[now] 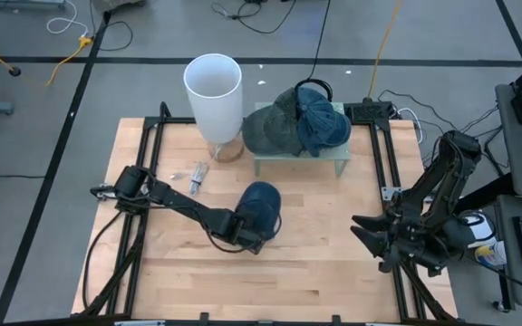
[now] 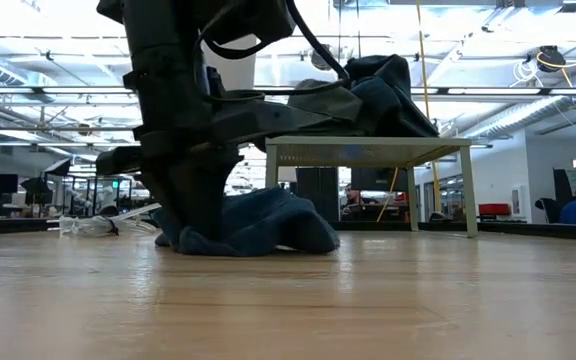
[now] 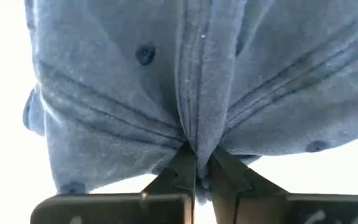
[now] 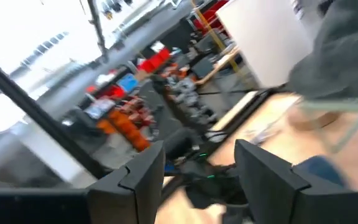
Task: Pick & Place hat
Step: Stack the blue cap on the blue cap on the shelf
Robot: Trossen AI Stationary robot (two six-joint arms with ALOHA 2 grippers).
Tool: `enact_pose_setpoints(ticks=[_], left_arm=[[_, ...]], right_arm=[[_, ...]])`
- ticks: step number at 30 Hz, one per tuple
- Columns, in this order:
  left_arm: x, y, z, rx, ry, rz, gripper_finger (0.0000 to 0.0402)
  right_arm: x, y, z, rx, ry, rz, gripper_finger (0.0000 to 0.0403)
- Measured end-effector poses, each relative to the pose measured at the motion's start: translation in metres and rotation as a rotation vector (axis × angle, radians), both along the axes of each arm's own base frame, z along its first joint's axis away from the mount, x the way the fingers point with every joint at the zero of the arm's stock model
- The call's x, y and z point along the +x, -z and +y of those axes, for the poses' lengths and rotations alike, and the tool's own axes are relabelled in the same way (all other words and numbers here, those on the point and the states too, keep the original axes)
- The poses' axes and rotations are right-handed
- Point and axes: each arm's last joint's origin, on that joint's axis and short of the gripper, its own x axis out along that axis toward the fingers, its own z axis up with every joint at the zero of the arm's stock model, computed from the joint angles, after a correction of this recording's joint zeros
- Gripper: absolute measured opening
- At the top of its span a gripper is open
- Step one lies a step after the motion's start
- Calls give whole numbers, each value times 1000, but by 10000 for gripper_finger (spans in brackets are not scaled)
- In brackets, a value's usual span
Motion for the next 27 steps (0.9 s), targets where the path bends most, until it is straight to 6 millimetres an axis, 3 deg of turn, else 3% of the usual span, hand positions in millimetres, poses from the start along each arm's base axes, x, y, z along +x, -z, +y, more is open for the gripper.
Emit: enact_pose_setpoints(ticks=[4,8,13,18,27], left_arm=[[-3,-8,0,-15,90,12,22],[-14,-31,2,-33,187,18,18],[-34,-86,9,-21,334,-65,18],[-66,-141,17,-20,463,-186,18],[-130,-216,27,-27,701,-475,18]], right_arm=[[1,-1,2,114,-78,-93,193],[4,-1,2,109,-120,-122,204],[10,2,1,92,-94,-105,203],[21,3,-8,243,-28,-165,206],[43,10,-17,476,-73,-280,288]])
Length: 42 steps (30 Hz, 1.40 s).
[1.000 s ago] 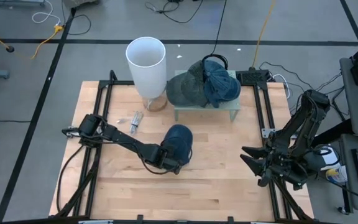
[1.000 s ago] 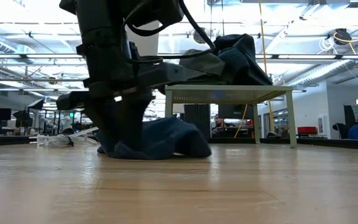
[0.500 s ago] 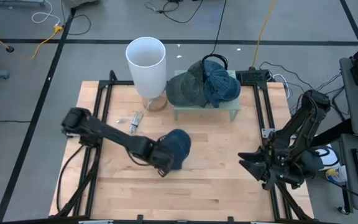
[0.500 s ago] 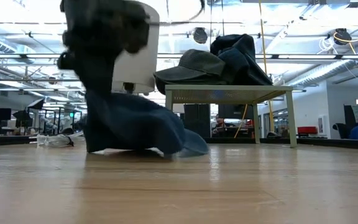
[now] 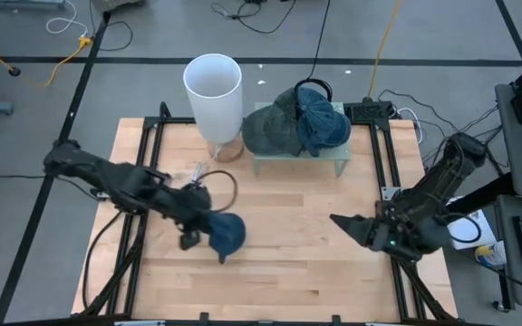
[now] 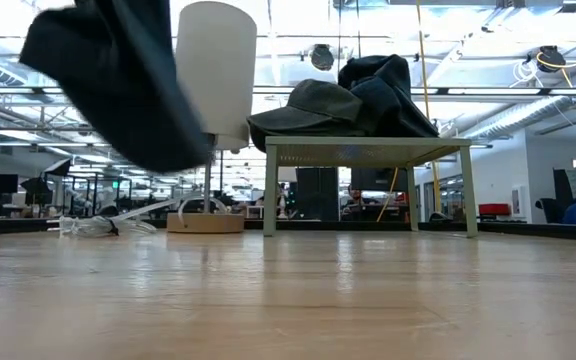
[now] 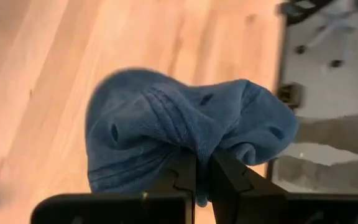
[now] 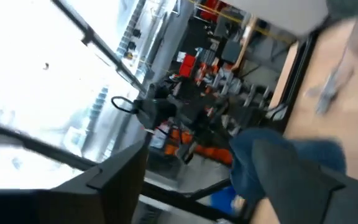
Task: Pick & Place hat
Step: Stack the blue cap on the blue cap on the shelf
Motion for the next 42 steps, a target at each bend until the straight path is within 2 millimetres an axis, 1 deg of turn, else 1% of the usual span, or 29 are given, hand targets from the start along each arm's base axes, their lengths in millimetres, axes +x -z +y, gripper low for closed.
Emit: enact_pose_setpoints(ticks=[3,5,7,10,14,18,23,26,28,30,34,36,39,42], left_arm=[[-22,-19,4,7,90,-108,18],[-36,-30,7,18,136,-176,18],[-47,-39,10,37,189,-253,18],[-61,-53,14,91,279,-395,18],[-74,-71,17,217,378,-602,18],[-79,-87,19,350,406,-796,18],[-73,-103,19,491,415,-988,18],[-66,-109,20,545,398,-1050,18],[-59,-111,20,567,385,-1079,18],[-52,-112,21,580,380,-1101,18],[-38,-118,22,597,367,-1090,18],[-30,-125,21,617,363,-1096,18],[-20,-140,19,651,367,-1115,18],[-11,-154,16,676,376,-1129,18]], right_arm=[[12,5,-5,97,-49,-35,316],[20,10,-10,164,-82,-46,327],[28,15,-15,210,-120,-40,333],[40,21,-24,242,-130,-19,333],[53,24,-36,240,-139,-15,333],[65,23,-52,244,-161,-30,335],[78,12,-79,210,-177,-127,336],[82,6,-93,193,-187,-185,336],[86,2,-101,183,-194,-192,336],[89,-7,-106,172,-222,-215,336],[99,-32,-111,136,-293,-256,336],[105,-39,-111,134,-343,-207,336],[115,-47,-112,149,-365,-136,336],[118,-56,-112,136,-405,-148,336]])
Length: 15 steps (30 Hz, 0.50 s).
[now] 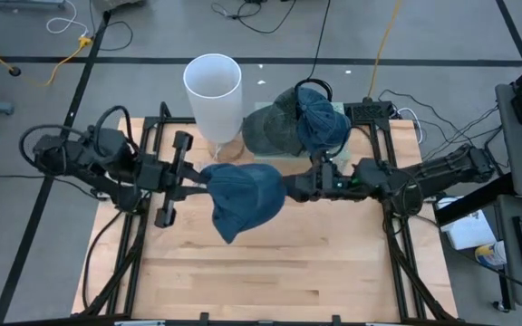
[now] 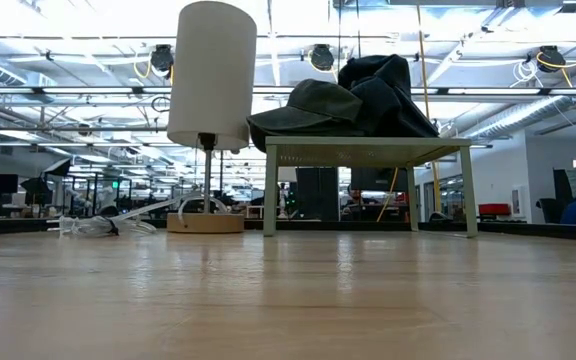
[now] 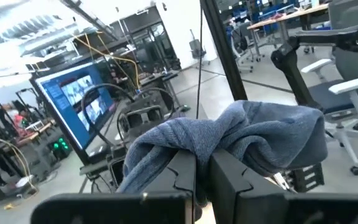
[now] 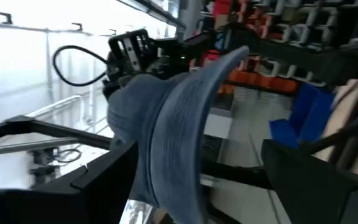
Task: Pick & Place hat
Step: Stack the blue cap on the blue cap on the shelf
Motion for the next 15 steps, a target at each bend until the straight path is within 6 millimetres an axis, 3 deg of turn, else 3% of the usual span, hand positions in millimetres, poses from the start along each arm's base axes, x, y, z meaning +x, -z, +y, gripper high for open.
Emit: enact_pose_setpoints(ticks=[5,9,15], left_arm=[[17,-15,-6,22,0,0,18],[34,-15,-11,47,-14,22,18],[47,-14,-14,35,-41,36,18]], right_arm=[[-3,-11,1,-6,-52,-65,336],[-4,-17,4,22,-113,-121,322],[-7,-16,19,66,-179,-116,236]])
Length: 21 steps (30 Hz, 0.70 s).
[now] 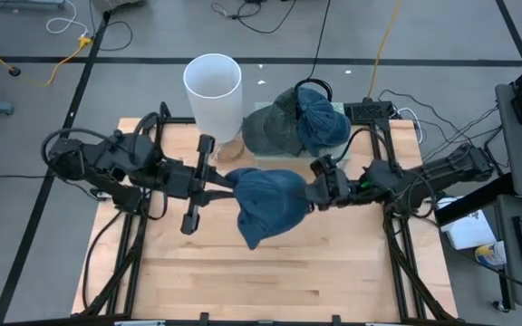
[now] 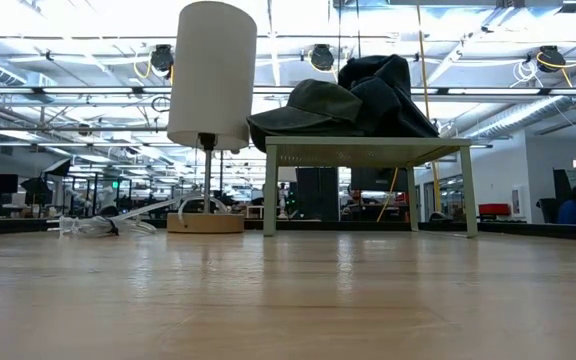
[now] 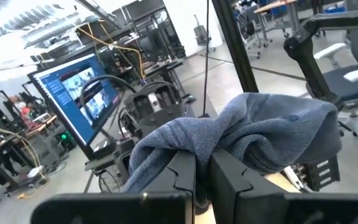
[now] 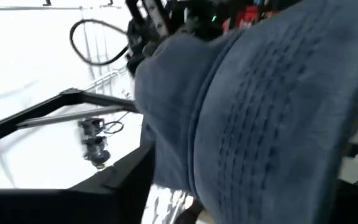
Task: Pick & Place hat
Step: Stack the blue cap on the blue cap on the shelf
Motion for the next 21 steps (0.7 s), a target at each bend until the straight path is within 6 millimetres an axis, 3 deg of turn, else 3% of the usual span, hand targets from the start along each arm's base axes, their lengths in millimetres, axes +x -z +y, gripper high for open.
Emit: enact_pose_setpoints(ticks=[10,13,21], left_arm=[[-8,-12,-4,-83,22,-79,21],[-10,-14,-3,-180,-7,-77,63],[-27,-24,8,-404,-95,-96,220]], right_arm=[[-5,-3,11,24,-49,-27,24],[-6,-5,11,15,-38,-54,12],[-12,-9,9,-58,-8,-71,5]])
